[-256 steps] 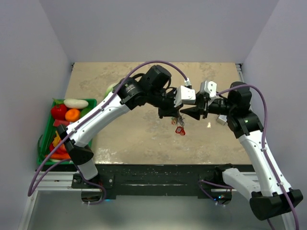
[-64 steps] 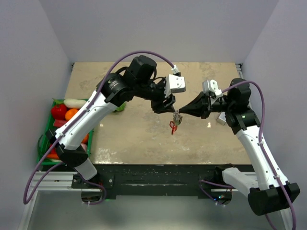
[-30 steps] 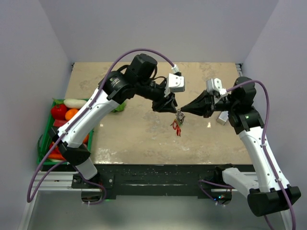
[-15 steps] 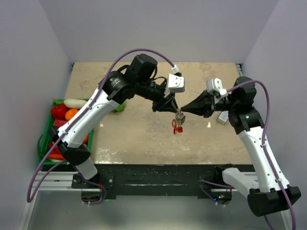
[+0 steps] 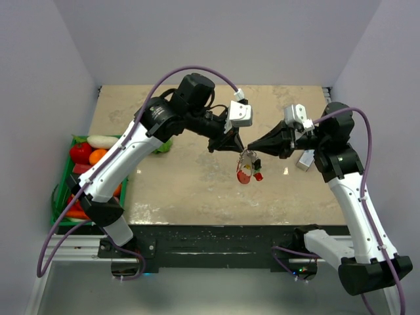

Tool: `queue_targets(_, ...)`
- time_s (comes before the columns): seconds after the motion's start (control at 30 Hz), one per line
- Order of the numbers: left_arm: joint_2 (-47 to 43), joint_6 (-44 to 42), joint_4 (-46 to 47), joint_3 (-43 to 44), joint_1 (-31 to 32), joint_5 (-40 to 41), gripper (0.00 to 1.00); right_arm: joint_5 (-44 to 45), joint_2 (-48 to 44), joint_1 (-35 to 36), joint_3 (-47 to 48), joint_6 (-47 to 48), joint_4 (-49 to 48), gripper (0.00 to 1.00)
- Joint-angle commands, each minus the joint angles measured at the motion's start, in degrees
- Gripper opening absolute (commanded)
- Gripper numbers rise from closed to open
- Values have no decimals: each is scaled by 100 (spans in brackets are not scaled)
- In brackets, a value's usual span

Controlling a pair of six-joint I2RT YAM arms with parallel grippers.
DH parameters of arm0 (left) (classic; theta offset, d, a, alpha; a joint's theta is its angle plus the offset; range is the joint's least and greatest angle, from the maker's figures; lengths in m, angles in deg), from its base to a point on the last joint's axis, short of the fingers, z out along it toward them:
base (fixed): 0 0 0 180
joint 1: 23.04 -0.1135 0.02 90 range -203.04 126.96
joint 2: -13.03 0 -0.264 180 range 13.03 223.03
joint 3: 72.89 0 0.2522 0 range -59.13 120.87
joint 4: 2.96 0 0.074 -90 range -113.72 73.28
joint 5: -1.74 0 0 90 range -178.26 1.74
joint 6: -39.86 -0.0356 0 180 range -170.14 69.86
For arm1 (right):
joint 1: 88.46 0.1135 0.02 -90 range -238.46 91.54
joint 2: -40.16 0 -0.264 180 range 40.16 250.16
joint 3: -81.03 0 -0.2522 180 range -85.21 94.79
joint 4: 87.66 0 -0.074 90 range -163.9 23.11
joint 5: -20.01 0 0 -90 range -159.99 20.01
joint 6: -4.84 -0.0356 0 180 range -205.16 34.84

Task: Remove the keys from the keyring

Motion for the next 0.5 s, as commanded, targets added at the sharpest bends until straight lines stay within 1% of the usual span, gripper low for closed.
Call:
queue_targets(0.0, -7, -26, -68, -26, -2, -214, 8, 10, 7, -30, 329, -245, -473, 0)
queue_targets(0.27, -34, -70, -68, -34, 165, -118, 10, 54, 51, -30, 294, -754, -983, 0)
queue_targets(0.37, -51, 27, 20, 53, 174, -21, 14, 28, 25, -48, 206, -755, -992, 0)
queue_targets(0.47, -86, 158, 160, 115, 165, 163, 23, -130, -27, -39, 66, -650, -904, 0)
